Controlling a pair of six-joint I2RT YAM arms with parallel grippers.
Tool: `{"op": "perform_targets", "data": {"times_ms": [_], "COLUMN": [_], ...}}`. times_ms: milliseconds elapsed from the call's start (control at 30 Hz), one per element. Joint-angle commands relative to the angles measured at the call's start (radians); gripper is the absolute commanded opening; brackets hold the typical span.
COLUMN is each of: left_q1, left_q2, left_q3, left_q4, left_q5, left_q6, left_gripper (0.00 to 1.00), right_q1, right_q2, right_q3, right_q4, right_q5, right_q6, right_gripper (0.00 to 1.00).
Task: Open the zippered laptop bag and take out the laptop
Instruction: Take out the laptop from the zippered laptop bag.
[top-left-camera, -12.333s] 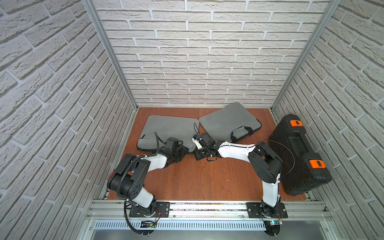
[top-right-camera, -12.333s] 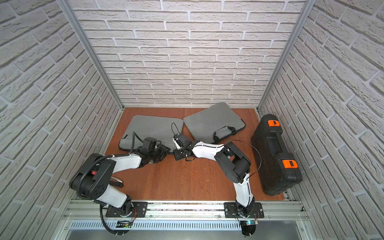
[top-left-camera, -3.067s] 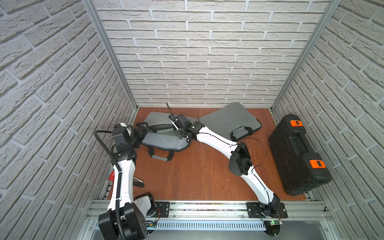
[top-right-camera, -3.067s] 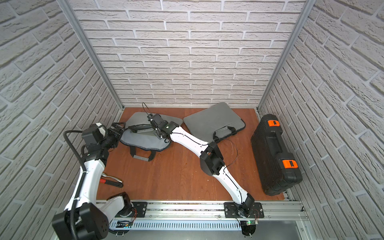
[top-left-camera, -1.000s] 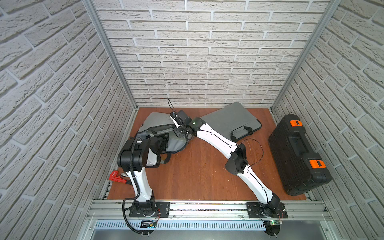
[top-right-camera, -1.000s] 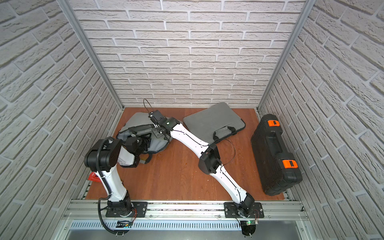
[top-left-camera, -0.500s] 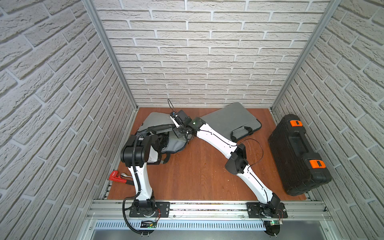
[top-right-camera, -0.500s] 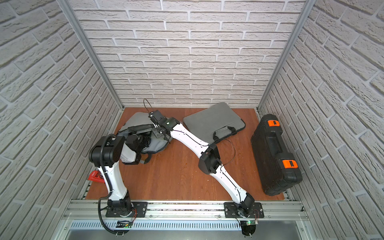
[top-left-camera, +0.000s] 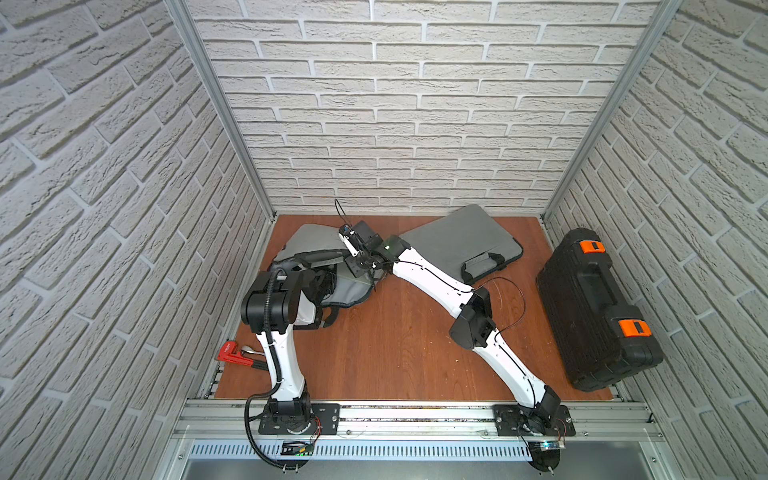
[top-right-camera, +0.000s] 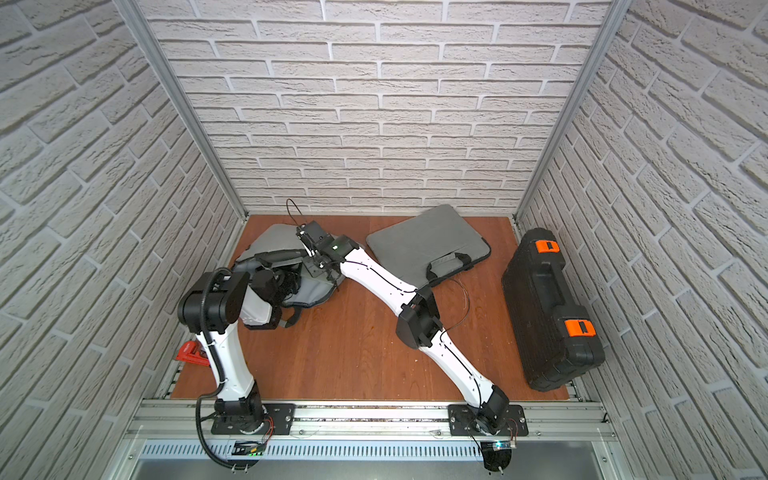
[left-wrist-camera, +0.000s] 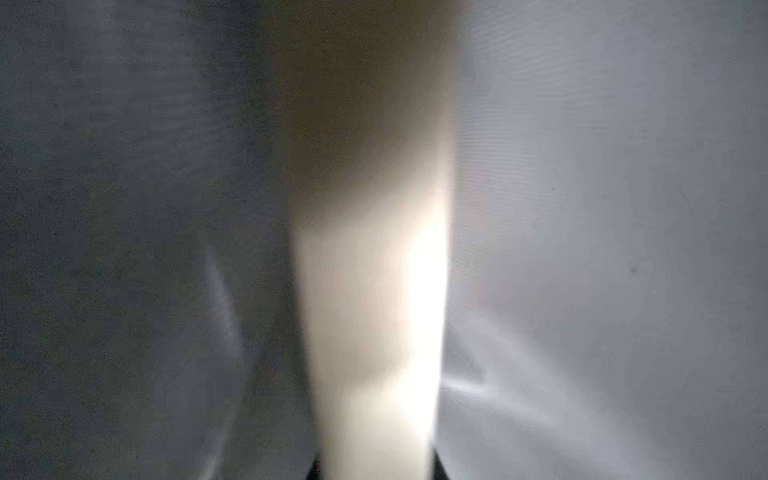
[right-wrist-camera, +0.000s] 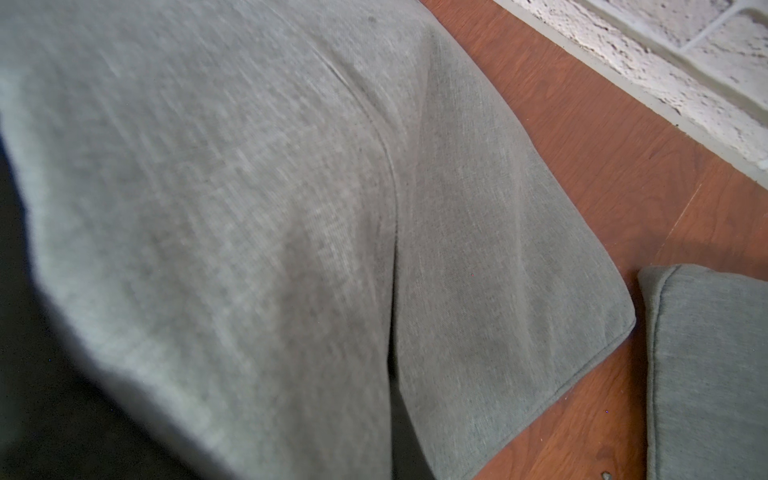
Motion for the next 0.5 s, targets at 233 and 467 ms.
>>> {"op": "perform_targets", "data": {"times_ms": [233, 467], "left_q1": [0.018, 0.047], "left_q2": [-0.055, -0.158], "left_q3": [-0.035, -0.096], "left_q4": [0.094, 0.094], "left_q5": [0.029, 0.062], "left_q6": [0.056, 0.017], "left_gripper": [0.00, 0.00], "right_q1": [0.002, -0.001], "right_q2": [-0.011, 0.005], "right_q3": [0.040, 0.040], "right_q4": [0.085, 0.114], "right_q5": [0.017, 0.038], "right_q6": [-0.029, -0.067], "right_gripper": [0.06, 0.06]}}
